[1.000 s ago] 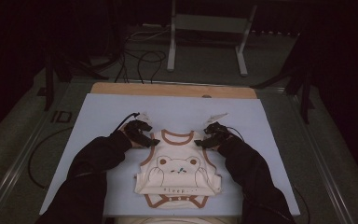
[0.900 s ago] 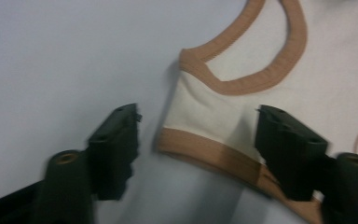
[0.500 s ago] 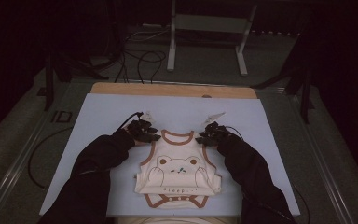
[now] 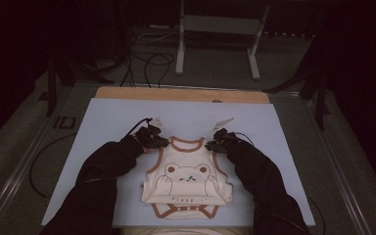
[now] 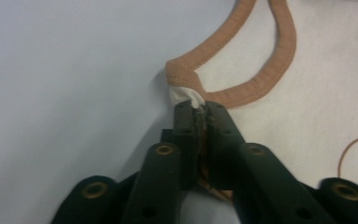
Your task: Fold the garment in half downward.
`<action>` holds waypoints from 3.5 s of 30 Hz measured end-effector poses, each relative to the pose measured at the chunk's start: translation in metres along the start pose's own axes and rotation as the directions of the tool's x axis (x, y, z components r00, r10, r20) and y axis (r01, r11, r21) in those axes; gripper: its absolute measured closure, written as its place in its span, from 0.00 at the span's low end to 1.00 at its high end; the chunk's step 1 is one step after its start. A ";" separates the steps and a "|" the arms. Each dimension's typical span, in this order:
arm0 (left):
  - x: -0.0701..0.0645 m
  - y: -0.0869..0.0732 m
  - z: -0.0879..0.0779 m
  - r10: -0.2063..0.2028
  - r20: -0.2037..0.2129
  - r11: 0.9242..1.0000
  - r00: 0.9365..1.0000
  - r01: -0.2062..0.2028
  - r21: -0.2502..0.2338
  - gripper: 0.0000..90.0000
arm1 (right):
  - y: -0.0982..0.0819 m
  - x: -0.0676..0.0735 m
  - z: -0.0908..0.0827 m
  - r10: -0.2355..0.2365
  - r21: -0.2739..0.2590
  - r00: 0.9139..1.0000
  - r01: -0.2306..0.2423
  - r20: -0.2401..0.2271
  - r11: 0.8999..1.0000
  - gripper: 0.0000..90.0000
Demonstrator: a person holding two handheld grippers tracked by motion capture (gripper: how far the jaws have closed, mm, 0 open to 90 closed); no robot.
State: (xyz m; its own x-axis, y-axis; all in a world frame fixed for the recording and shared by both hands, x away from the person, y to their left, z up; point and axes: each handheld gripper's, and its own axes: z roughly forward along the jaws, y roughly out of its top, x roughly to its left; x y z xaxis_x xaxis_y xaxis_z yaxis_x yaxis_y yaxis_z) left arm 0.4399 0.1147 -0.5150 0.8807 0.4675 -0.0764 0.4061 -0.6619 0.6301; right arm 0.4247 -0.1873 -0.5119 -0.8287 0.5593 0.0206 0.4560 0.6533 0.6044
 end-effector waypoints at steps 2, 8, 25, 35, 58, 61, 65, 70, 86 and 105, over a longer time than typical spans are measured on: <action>-0.001 0.000 0.000 0.001 0.000 1.000 1.000 -0.001 -0.002 0.96 | 0.000 0.000 0.000 0.002 -0.002 1.000 -0.002 0.001 1.000 0.92; 0.000 0.001 -0.001 0.000 0.018 1.000 1.000 0.000 0.000 0.97 | -0.001 0.003 -0.001 -0.006 -0.006 1.000 0.006 0.017 1.000 0.92; -0.007 0.007 -0.023 0.037 0.027 0.998 0.999 -0.036 -0.056 0.97 | 0.005 0.003 -0.018 -0.019 -0.033 0.999 0.020 0.037 0.999 0.92; -0.007 0.017 -0.040 0.063 0.021 0.994 0.998 -0.061 -0.087 0.97 | 0.015 0.003 -0.034 -0.028 -0.065 0.998 0.031 0.052 0.997 0.92; -0.006 0.049 -0.076 0.124 -0.033 0.980 0.992 -0.127 -0.153 0.97 | 0.044 -0.005 -0.067 -0.063 -0.127 0.992 0.077 0.109 0.989 0.92; -0.005 0.056 -0.083 0.123 -0.046 0.978 0.991 -0.129 -0.164 0.97 | 0.053 -0.007 -0.073 -0.068 -0.140 0.990 0.085 0.122 0.987 0.92; -0.002 0.063 -0.092 0.126 -0.063 0.974 0.990 -0.135 -0.180 0.97 | 0.064 -0.012 -0.081 -0.072 -0.153 0.988 0.093 0.139 0.984 0.92; 0.002 0.071 -0.104 0.115 -0.087 0.965 0.990 -0.132 -0.225 0.97 | 0.077 -0.013 -0.090 -0.077 -0.174 0.983 0.106 0.169 0.979 0.92; -0.004 0.079 -0.122 0.134 -0.116 0.955 0.984 -0.159 -0.251 0.97 | 0.094 -0.005 -0.114 -0.110 -0.212 0.974 0.152 0.196 0.966 0.92; -0.028 0.065 -0.125 0.155 -0.084 0.947 0.984 -0.172 -0.271 0.97 | 0.074 0.014 -0.121 -0.134 -0.233 0.975 0.174 0.179 0.957 0.92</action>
State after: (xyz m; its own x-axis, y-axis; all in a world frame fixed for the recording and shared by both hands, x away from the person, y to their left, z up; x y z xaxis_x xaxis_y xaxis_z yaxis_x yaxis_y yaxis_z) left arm 0.4113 0.1317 -0.3751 0.9095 0.4064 0.0874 0.1666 -0.5490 0.8191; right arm 0.4072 -0.1931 -0.3702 -0.8108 0.5491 -0.2030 0.2168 0.6038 0.7671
